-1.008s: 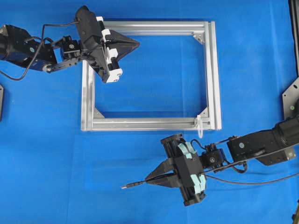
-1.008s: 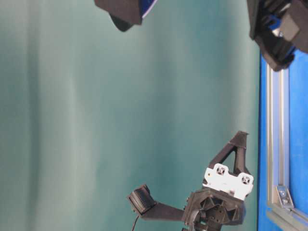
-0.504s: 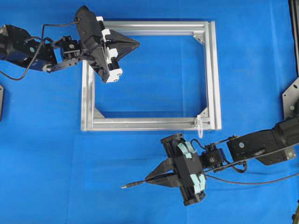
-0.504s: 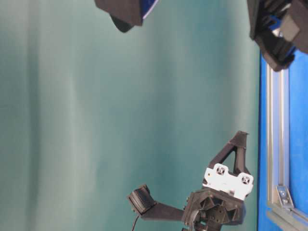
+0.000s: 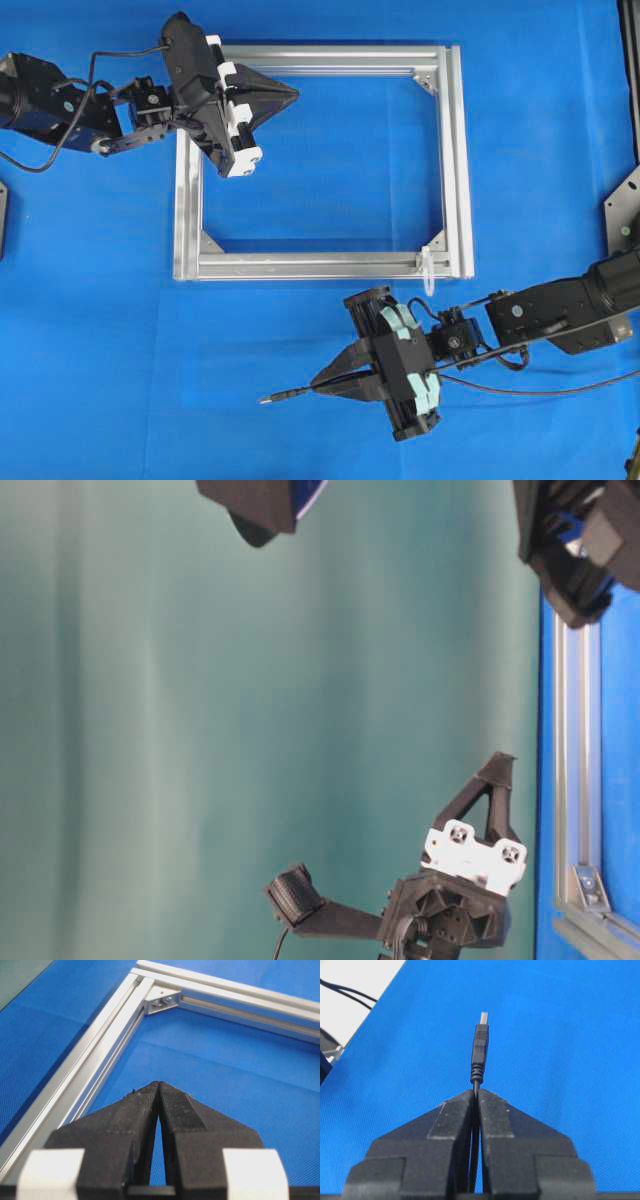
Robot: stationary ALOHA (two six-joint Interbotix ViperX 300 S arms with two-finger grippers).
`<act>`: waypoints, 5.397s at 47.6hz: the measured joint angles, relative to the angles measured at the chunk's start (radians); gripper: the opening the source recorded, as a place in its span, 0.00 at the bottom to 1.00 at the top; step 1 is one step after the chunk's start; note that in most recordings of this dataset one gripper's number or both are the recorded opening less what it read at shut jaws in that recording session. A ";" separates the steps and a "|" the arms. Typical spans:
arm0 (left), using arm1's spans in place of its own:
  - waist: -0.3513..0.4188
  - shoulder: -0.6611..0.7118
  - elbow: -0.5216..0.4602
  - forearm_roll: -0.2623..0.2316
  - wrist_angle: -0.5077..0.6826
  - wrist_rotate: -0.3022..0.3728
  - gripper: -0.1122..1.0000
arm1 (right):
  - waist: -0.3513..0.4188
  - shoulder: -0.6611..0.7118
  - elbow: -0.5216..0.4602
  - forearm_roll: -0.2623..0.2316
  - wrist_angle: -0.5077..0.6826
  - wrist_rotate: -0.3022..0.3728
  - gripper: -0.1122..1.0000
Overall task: Insert the wire through the string loop located on the right side.
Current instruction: 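Lift the cable and carry it right toward the white zip-tie loop, then push the USB plug leftward through the white zip-tie loop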
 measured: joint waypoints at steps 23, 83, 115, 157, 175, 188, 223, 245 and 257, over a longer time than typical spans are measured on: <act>-0.002 0.000 0.000 0.000 0.000 0.002 0.10 | 0.000 -0.002 -0.002 -0.002 0.003 0.000 0.07; -0.005 -0.008 0.000 0.002 0.000 0.000 0.10 | 0.046 -0.563 0.611 0.058 0.063 0.020 0.07; -0.003 -0.008 0.000 0.003 0.002 0.000 0.10 | 0.044 -0.742 0.699 0.061 0.153 0.020 0.07; -0.005 -0.008 0.000 0.002 0.002 0.002 0.10 | -0.170 -0.744 0.719 0.060 0.147 0.005 0.07; -0.005 -0.008 0.000 0.003 0.002 0.002 0.10 | -0.169 -0.744 0.718 0.060 0.141 0.005 0.07; -0.005 -0.008 0.000 0.002 0.002 0.002 0.10 | -0.170 -0.744 0.718 0.058 0.141 0.005 0.07; -0.003 -0.008 0.000 0.003 0.000 0.002 0.10 | -0.170 -0.744 0.718 0.058 0.141 0.005 0.07; -0.005 -0.008 0.000 0.003 0.000 0.002 0.10 | -0.169 -0.744 0.718 0.060 0.141 0.005 0.07; -0.005 -0.008 0.000 0.003 0.002 0.002 0.10 | -0.169 -0.742 0.718 0.060 0.137 0.005 0.07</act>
